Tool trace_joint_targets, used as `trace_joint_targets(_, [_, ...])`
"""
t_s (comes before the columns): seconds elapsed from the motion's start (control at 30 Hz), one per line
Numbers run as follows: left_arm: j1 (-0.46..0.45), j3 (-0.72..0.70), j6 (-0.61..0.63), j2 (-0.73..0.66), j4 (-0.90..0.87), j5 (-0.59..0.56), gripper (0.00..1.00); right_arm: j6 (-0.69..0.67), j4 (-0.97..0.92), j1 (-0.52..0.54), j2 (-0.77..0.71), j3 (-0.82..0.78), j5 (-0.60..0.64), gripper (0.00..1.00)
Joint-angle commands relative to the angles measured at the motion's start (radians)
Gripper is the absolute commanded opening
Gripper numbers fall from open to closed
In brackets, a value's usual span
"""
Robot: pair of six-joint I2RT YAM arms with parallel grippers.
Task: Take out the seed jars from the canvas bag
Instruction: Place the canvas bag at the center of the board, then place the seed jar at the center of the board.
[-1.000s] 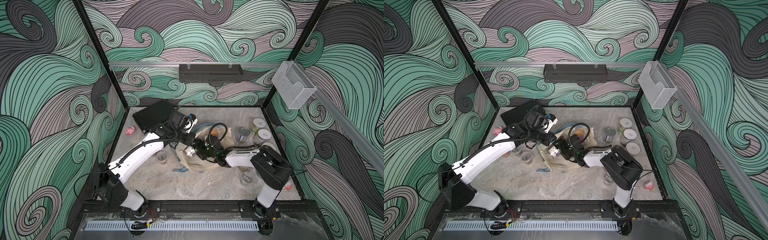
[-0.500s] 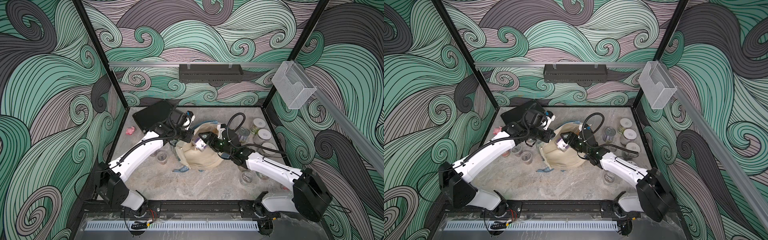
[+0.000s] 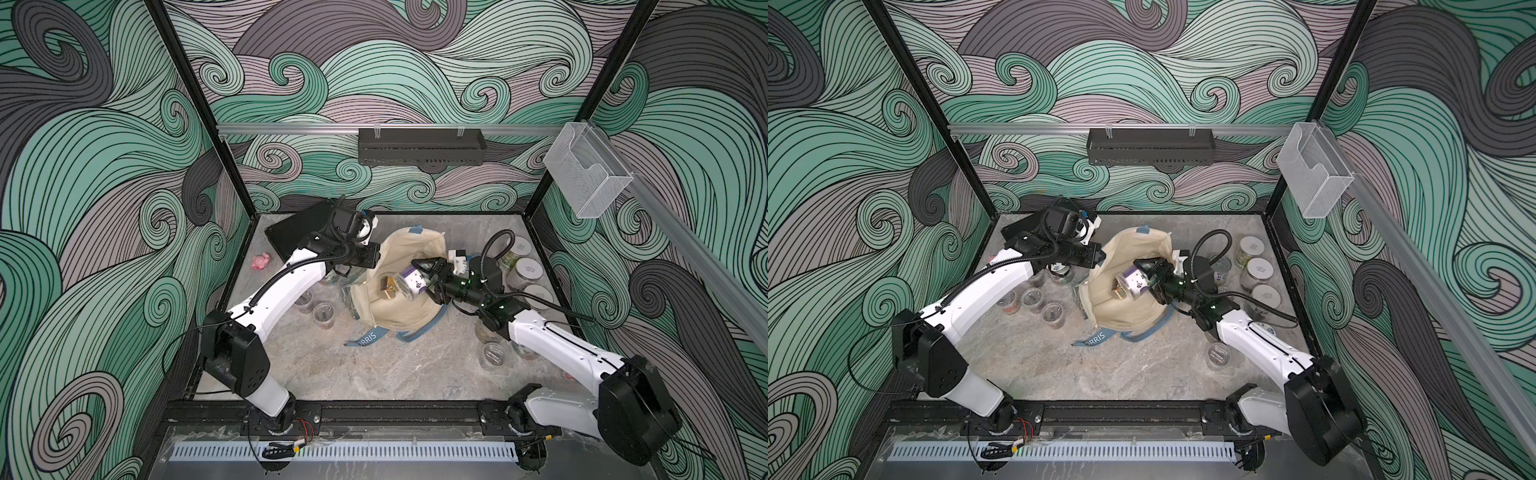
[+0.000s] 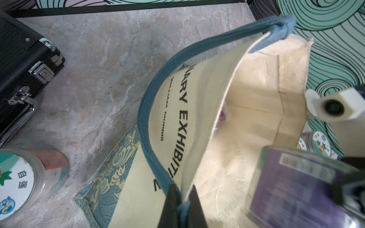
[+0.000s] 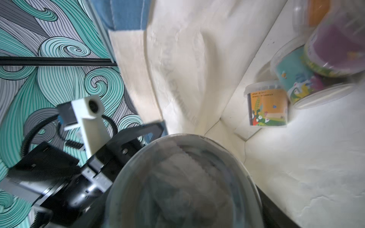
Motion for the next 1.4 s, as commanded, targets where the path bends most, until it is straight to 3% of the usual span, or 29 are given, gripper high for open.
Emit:
trace_joint_targets(0.0, [0.058,0.054,-0.037,0.041,-0.018,0.051,0.23,0.110,0.114,-0.004,-0.011,0.048,-0.087,0.68])
trace_joint_targets(0.13, [0.111,0.077,-0.065,0.053,-0.024,0.119,0.57,0.159,0.129,-0.004,-0.004,0.067,-0.108,0.68])
trace_joint_targets(0.37, [0.124,0.036,-0.121,-0.107,0.016,0.217,0.98,0.238,0.161,-0.005,0.015,0.092,-0.118,0.68])
trace_joint_targets(0.57, [0.118,-0.165,-0.231,-0.379,0.207,0.220,0.99,0.285,0.172,-0.006,0.053,0.135,-0.111,0.68])
trace_joint_targets(0.73, [0.078,-0.232,-0.247,-0.481,0.234,0.236,0.99,0.340,0.177,0.005,0.095,0.170,-0.076,0.69])
trace_joint_targets(1.07, [-0.123,-0.252,-0.131,-0.469,0.220,0.009,0.98,0.442,0.222,0.076,0.153,0.228,0.003,0.69])
trace_joint_targets(1.37, [-0.177,-0.301,-0.105,-0.456,0.257,-0.090,0.99,0.477,0.243,0.100,0.145,0.237,0.030,0.69])
